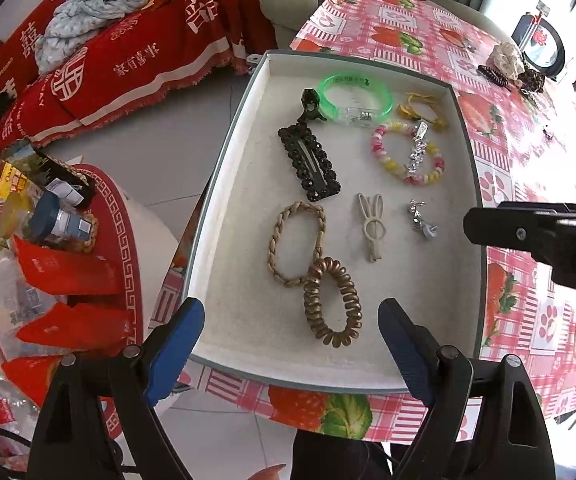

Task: Organize jewelry

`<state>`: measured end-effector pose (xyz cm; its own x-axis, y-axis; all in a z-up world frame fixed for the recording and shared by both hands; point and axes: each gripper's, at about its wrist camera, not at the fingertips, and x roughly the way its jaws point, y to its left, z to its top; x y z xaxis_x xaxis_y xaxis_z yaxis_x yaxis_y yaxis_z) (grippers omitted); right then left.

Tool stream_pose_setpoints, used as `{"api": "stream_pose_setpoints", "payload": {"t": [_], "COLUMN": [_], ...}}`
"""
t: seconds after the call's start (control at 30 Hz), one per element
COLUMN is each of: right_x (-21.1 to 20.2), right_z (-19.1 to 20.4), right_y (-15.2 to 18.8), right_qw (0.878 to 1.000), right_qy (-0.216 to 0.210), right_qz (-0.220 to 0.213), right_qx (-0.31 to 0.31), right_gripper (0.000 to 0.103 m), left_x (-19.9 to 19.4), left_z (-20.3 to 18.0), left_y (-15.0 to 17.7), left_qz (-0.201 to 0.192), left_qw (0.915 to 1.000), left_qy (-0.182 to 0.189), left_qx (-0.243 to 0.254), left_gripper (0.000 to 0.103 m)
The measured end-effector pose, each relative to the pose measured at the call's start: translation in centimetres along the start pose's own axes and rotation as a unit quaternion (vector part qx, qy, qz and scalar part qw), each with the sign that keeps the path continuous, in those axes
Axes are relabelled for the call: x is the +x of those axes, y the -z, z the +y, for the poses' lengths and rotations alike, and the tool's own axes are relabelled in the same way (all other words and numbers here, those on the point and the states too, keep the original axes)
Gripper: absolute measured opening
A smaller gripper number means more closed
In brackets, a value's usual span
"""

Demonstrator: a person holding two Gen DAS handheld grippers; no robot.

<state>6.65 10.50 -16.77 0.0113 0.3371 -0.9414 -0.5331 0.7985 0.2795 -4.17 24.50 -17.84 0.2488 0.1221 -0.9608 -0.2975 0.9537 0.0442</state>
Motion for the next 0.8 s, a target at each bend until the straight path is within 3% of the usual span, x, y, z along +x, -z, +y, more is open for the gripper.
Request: {"api": "stream_pose_setpoints", "payload": {"t": [0.27,0.33,0.47,0.53,0.67,0.8], "right_x": [-1.3,-1.7,-2.7,-3.2,-4.6,-5.9], "right_z": [0.4,0.6,1.1,1.3,1.9,2.6], "right_y": [0.9,1.1,1.3,1.3,1.5,1.5], "right_qw": [1.0,1.0,1.0,1.0,1.0,0.999], "right_qy": [0.012,0.014,0.018,0.018,0.022,0.036], "right_qz": [0.003,0.003,-0.001,-0.003,-0.01,-0.018], "right_qx": [0.001,0.0,0.001,0.001,-0.004,-0.01], "right_gripper": [0.045,0.045,0.046,0.054,0.059,0.07], "left_x": [-1.3,-1.8,-2.6,-3.3,-4.9,-6.6], "left_z": [0.3,0.5,0.7,0.7,0.9,1.2], "left_y": [0.3,0.3,0.5,0.6,0.9,1.0], "left_qz": [0.01,0.008,0.006,0.006,0.002,-0.001], "left_qw": [0.9998,0.9998,0.9998,0.9999,0.9999,0.9999], "left_qy": [0.016,0.017,0.019,0.015,0.012,0.011], "left_qx": [-0.005,-0.007,-0.006,-0.001,0.005,0.003], "left_gripper": [0.094,0.103,0.103,0.103,0.103,0.103]}}
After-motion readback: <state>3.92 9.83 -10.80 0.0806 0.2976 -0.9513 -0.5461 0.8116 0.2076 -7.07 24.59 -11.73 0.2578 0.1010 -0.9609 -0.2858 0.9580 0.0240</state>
